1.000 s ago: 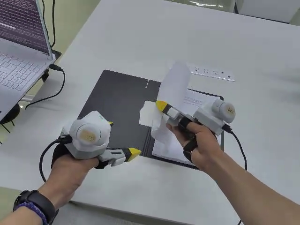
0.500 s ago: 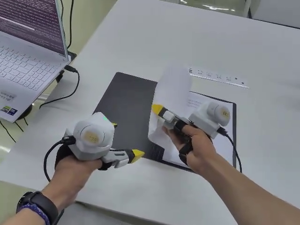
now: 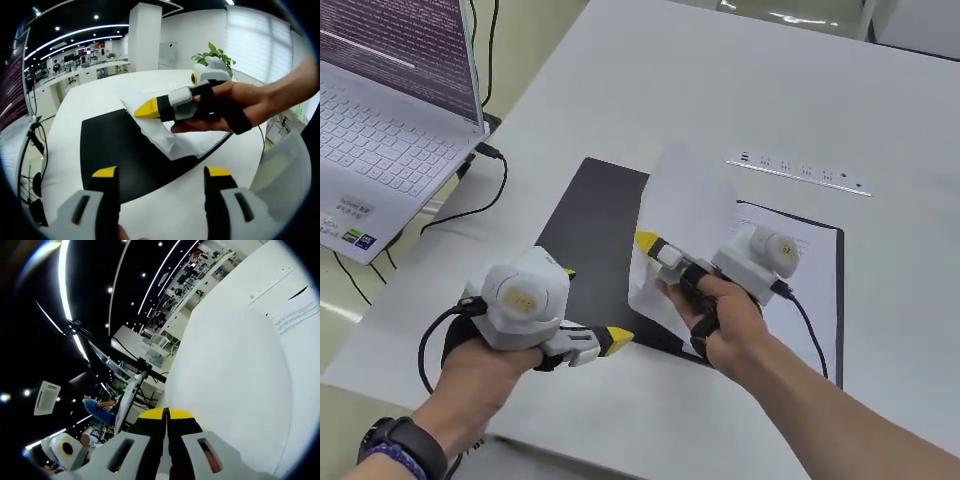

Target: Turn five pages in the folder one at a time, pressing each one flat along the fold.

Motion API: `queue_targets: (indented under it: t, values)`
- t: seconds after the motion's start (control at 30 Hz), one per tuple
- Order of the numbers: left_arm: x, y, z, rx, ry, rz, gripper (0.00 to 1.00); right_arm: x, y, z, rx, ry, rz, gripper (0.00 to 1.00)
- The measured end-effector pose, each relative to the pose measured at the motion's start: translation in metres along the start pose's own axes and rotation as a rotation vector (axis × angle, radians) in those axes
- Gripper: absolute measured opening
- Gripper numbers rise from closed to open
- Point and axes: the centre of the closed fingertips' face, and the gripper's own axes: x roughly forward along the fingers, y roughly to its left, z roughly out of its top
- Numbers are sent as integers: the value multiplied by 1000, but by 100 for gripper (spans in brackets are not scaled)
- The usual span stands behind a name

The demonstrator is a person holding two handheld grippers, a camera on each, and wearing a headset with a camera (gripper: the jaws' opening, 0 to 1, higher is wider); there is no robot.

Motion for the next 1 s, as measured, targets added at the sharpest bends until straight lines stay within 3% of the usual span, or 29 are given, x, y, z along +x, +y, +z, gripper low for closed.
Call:
queue_targets:
  t: [0.83,1.0]
  values:
    - [-7,16,-14,-38,21,12,69,33,-32,-38,46,90,-73,0]
    - [-8,17,-15,-42,23,17,68,39,-38,-44,68,89,-91,0]
